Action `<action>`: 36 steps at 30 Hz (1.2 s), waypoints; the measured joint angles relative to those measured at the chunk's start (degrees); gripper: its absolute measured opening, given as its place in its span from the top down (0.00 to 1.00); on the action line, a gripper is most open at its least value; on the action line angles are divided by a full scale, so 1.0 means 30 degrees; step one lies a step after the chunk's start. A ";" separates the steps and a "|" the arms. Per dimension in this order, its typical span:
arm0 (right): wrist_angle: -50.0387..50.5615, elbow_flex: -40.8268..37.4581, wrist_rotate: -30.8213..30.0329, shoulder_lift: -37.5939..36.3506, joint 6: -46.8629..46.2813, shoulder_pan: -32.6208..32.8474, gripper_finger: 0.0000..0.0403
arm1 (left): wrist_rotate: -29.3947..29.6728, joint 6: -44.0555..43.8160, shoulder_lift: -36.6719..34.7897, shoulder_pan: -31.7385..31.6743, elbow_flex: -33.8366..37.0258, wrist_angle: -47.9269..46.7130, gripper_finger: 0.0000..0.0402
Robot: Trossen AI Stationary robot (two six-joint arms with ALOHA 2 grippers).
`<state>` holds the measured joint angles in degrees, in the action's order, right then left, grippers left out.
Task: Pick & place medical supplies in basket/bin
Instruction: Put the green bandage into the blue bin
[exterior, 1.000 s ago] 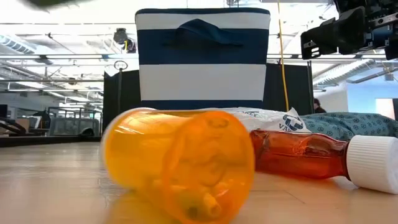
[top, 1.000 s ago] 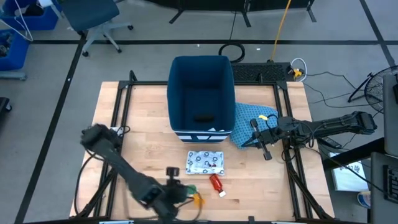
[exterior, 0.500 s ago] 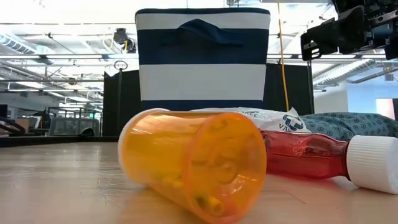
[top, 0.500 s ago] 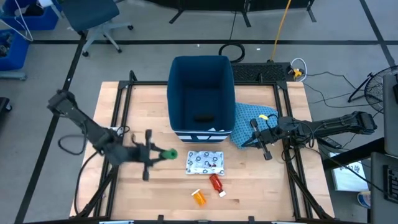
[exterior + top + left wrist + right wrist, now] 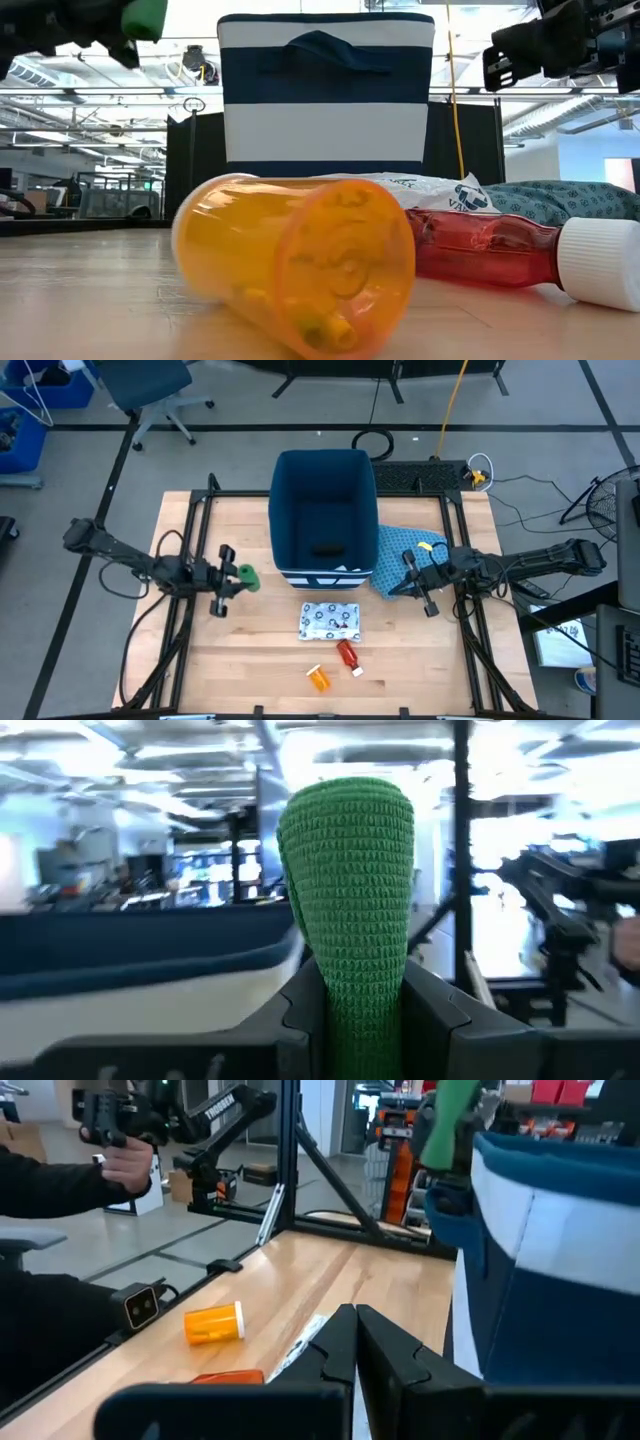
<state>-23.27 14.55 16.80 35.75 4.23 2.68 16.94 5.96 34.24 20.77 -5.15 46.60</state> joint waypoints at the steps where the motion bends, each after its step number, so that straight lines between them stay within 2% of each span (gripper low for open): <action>1: -0.0099 0.0000 0.0001 0.0032 0.0189 0.0000 1.00 | 0.0030 -0.0399 -0.0154 -0.0218 0.0037 -0.0044 0.79; 5: -0.0706 0.0000 0.0002 0.0289 0.0497 0.0000 1.00 | 0.1231 -0.2274 -0.0306 -0.1020 -0.0432 -0.0183 0.79; 7: -0.0888 0.0000 0.0007 0.0307 0.0535 0.0000 1.00 | 0.1918 -0.3478 -0.0313 -0.1505 -0.1316 -0.1402 0.79; 10: -0.1372 0.0000 -0.0019 0.0318 0.0950 0.0000 1.00 | 0.1159 -0.4435 -0.0267 -0.2444 -0.4152 -0.7177 0.79; 12: -0.1884 0.0000 -0.0073 0.0318 0.1063 0.0000 1.00 | 0.0872 -0.5072 0.0319 -0.3254 -0.7068 -1.1797 0.79; 14: -0.2038 0.0000 -0.0078 0.0347 0.0955 0.0000 1.00 | 0.0717 -0.5339 0.1551 -0.4184 -1.0250 -1.4671 0.79; 21: -0.1955 0.0000 -0.0095 0.0605 0.0770 0.0000 1.00 | -0.1742 -0.2486 0.8515 -0.7593 -2.1361 -2.1954 0.79; 26: -0.1958 0.0000 -0.0109 0.1220 0.0808 0.0000 1.00 | -0.4135 -0.0472 1.4927 -0.9858 -2.7368 -2.5906 0.79; 31: -0.1972 0.0000 -0.0133 0.2121 0.0905 0.0000 1.00 | -0.5901 0.0981 2.0635 -1.1332 -3.1337 -2.8405 0.79; 36: -0.2638 0.0000 -0.0153 0.2943 0.1781 0.0000 1.00 | -0.6317 0.1313 2.4591 -1.2055 -3.3100 -2.9774 0.79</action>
<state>-31.19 14.55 16.34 44.58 9.58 2.68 -2.02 9.90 108.01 -15.39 -104.45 -42.73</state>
